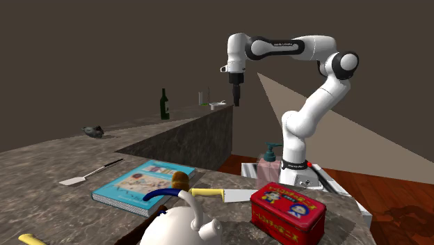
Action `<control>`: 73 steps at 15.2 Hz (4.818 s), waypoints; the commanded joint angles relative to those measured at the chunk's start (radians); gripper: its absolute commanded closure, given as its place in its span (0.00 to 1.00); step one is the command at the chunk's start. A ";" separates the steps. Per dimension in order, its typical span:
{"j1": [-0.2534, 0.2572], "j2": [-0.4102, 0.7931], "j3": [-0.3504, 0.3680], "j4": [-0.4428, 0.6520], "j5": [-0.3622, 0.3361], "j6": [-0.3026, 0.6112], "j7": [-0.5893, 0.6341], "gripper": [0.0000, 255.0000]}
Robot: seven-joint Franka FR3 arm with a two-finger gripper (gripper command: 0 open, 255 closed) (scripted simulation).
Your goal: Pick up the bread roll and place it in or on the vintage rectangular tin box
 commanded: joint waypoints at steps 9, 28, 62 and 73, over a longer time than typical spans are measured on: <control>0.087 0.275 0.070 0.112 0.024 0.118 -0.031 0.00; 0.255 0.917 0.249 0.561 -0.039 0.197 -0.081 0.00; 0.409 1.349 0.318 0.893 -0.162 0.202 -0.116 1.00; 0.409 1.320 0.322 0.943 -0.152 0.126 -0.130 1.00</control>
